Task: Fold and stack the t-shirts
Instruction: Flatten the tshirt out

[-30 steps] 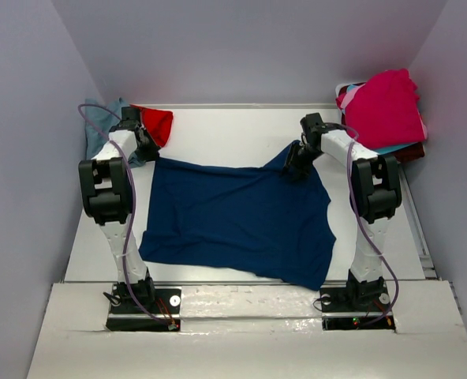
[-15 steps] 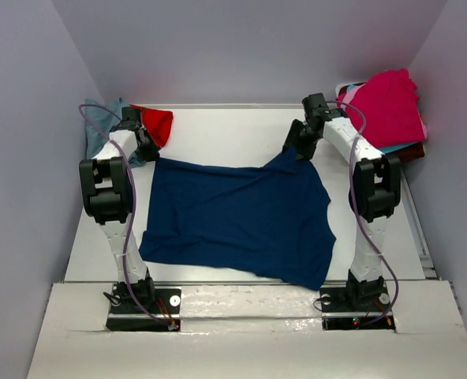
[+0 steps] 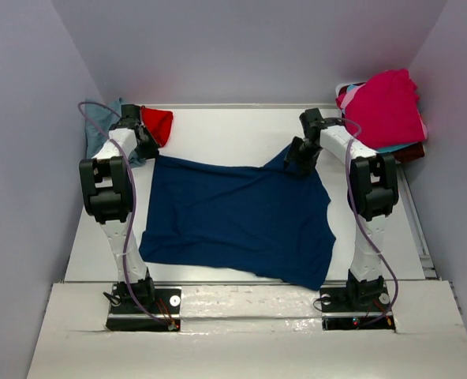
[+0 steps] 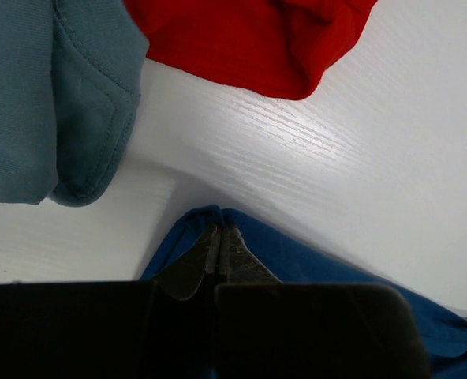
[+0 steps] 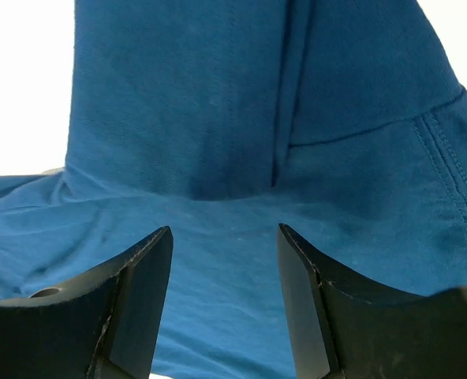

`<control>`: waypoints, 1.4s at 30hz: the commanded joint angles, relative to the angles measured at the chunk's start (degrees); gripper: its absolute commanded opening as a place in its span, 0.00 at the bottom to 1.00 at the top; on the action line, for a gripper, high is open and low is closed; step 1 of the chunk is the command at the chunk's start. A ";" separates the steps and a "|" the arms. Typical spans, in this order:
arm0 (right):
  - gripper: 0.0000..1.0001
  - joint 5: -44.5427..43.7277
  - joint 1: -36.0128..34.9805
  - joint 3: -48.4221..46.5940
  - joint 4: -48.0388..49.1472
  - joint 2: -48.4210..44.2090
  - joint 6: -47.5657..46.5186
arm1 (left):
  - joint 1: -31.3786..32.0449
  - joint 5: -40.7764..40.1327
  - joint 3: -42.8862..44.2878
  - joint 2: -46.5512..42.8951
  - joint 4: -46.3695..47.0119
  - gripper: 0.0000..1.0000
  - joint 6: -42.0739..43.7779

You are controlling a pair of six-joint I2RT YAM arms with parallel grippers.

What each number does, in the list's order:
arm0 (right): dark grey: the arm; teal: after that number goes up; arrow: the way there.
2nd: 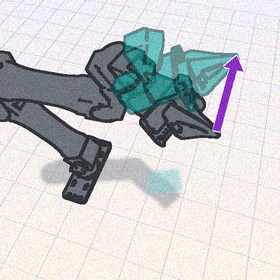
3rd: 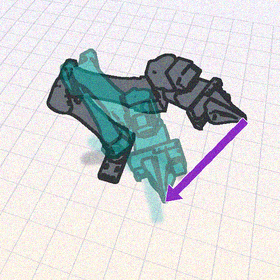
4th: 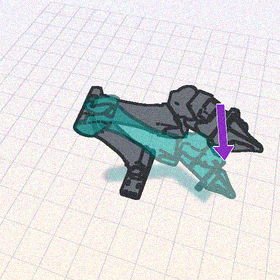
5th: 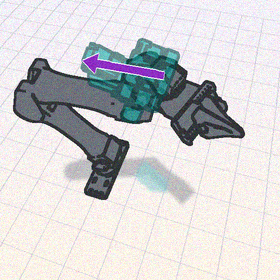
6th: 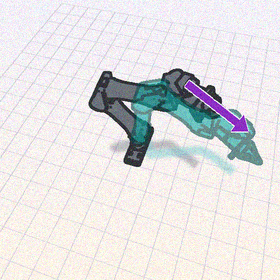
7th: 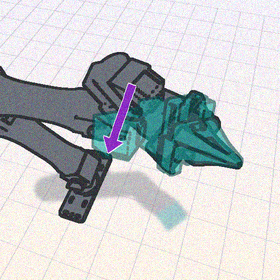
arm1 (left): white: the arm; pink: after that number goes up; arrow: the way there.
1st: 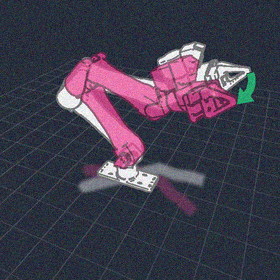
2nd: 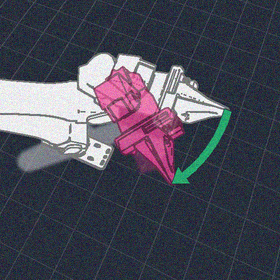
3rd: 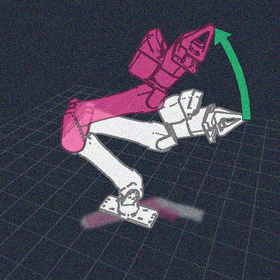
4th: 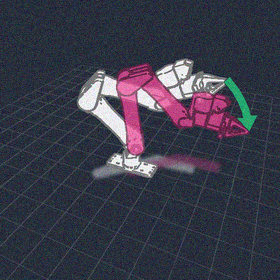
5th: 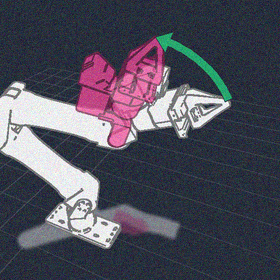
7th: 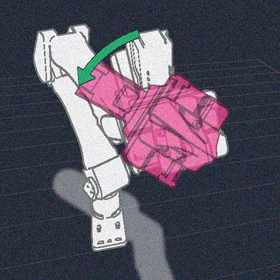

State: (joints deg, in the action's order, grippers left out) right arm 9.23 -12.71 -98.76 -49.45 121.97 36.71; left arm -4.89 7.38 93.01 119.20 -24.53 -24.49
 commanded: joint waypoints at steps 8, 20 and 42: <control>0.60 -1.32 0.23 0.59 2.43 1.07 1.08 | -0.30 -0.61 2.08 -0.02 -0.43 0.06 0.50; 0.57 -4.05 0.23 -3.36 2.96 4.06 1.17 | -0.30 -0.43 1.30 -0.28 -0.60 0.06 0.94; 0.43 -4.75 0.76 -9.26 1.20 5.56 0.73 | -0.83 -0.61 0.77 -0.02 -0.78 0.06 1.73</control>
State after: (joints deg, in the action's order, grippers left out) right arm 5.52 -12.34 -106.06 -48.42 127.57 37.52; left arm -5.28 7.33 93.01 119.22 -25.12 -23.81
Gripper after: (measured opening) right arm 0.439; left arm 0.069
